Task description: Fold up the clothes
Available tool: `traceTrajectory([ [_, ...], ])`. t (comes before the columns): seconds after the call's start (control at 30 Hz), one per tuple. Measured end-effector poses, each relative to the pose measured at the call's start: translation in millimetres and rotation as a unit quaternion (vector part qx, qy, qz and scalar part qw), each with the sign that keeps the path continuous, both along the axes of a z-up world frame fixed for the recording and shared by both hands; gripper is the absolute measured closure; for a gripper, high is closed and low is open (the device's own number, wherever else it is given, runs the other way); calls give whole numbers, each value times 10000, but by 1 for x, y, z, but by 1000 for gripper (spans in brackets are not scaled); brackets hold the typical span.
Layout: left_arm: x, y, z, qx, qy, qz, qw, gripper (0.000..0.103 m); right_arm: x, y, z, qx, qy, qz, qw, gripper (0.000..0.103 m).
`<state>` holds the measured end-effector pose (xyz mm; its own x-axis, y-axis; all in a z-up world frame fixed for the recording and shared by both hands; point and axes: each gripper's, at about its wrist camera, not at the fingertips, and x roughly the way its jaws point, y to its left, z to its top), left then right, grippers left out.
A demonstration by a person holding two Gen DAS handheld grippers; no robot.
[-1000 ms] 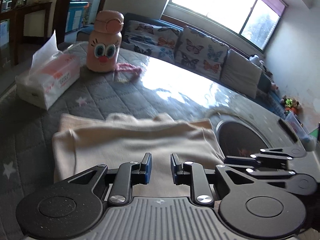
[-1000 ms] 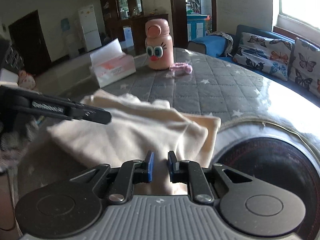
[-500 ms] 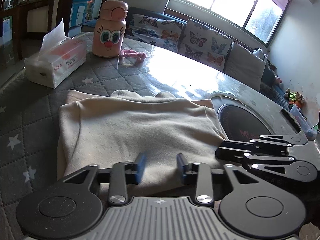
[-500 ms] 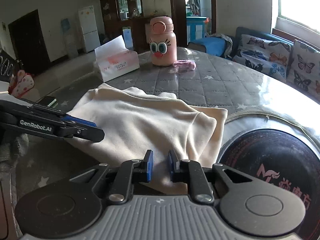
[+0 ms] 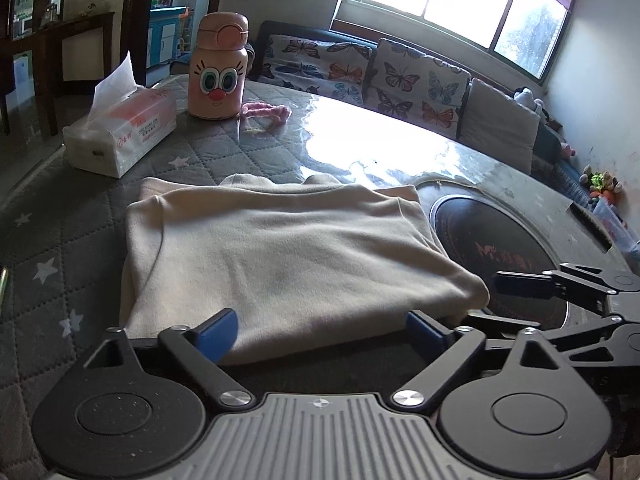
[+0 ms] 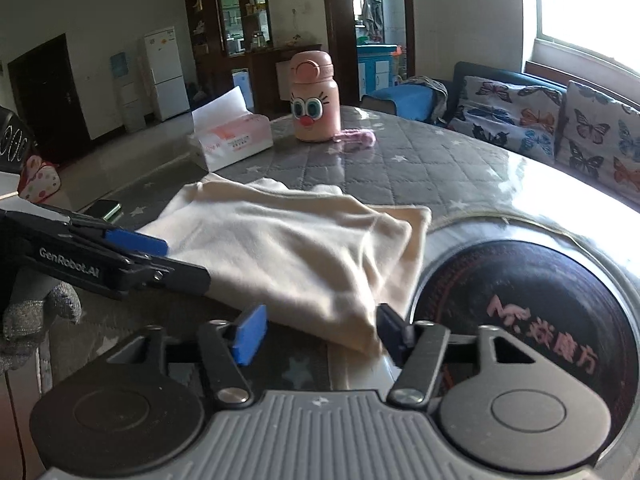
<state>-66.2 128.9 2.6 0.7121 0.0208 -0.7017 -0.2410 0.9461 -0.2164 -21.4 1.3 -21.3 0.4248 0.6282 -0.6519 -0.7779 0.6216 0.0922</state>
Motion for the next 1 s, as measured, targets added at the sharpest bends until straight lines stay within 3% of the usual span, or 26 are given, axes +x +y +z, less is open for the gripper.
traceTrajectory([
  [0.07, -2, -4, 0, 32, -1, -9, 10000, 0, -2, -5, -2, -28, 24, -56, 10000, 26],
  [0.43, -15, -21, -7, 236, 156, 87, 9996, 0, -16, -25, -9, -10, 136, -239, 9996, 11],
  [0.7, -25, -26, -10, 175, 187, 56, 9997, 0, -26, -33, -11, -22, 51, -348, 9994, 0],
  [1.0, -32, -31, -10, 119, 238, 65, 9996, 0, -31, -39, -12, -12, 100, -546, 9985, 0],
])
